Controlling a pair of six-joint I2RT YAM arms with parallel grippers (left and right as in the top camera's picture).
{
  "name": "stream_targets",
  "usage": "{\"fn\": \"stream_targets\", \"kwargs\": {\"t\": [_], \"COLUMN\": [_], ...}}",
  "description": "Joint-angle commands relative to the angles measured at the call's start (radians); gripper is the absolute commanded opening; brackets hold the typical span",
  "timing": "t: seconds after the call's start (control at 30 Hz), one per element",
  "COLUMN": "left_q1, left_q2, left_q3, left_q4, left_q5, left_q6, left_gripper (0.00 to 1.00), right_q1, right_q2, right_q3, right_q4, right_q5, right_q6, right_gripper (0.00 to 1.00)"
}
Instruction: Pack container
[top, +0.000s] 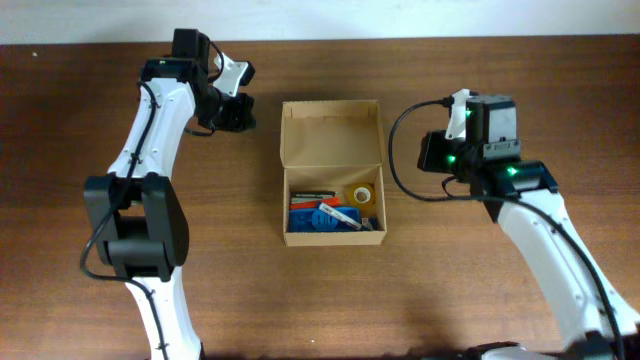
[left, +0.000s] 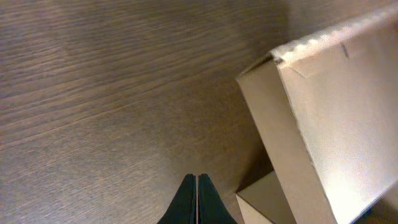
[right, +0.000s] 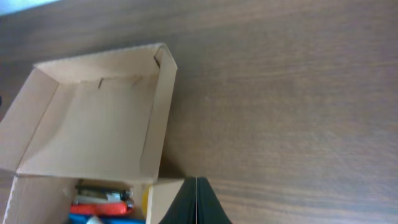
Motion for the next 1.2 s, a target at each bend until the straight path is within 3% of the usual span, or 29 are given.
{"fn": "stream_targets", "kwargs": {"t": [0.0,0.3,0.43,0.6,0.73,0.87,1.03,1.17], "left_q1": [0.002,0.002,-0.006,-0.072,-0.098,-0.072,-0.063,-0.063], "left_q2": [0.013,0.061,0.169,0.192,0.192,0.190,0.125,0.046], "left_q3": [0.000,0.000,0.000,0.000,0.000,0.004,0.008,0.008], "left_q4": [0.020,0.124,0.162,0.248,0.262,0.344,0.355,0.367], "left_q5": [-0.064,-0.016,0.189,0.230,0.254,0.425,0.428,0.432], "left_q6": [-0.088,-0.196,-0.223,-0.291,-0.292,-0.292,-0.291,-0.288], "left_gripper": [0.02,0.02,0.02,0.02,0.02,0.02,0.02,0.02], "right_q1": [-0.027,-0.028,-0.029,-0.028,-0.029,-0.054,-0.092,-0.093], "right_q2": [0.083,0.360,0.460,0.561,0.570,0.570,0.569,0.569], "right_q3": [0.008,0.009,0.046,0.103,0.106,0.106,0.124,0.140], "right_q4": [0.057,0.321,0.349,0.404,0.455,0.511,0.622,0.629], "right_q5": [-0.133,-0.258,-0.293,-0.404,-0.502,-0.665,-0.871,-0.923], "right_q6": [-0.005,0.063,0.104,0.155,0.156,0.155,0.155,0.155], "right_gripper": [0.04,0.04,0.03,0.04,0.04,0.04,0.04,0.04]}}
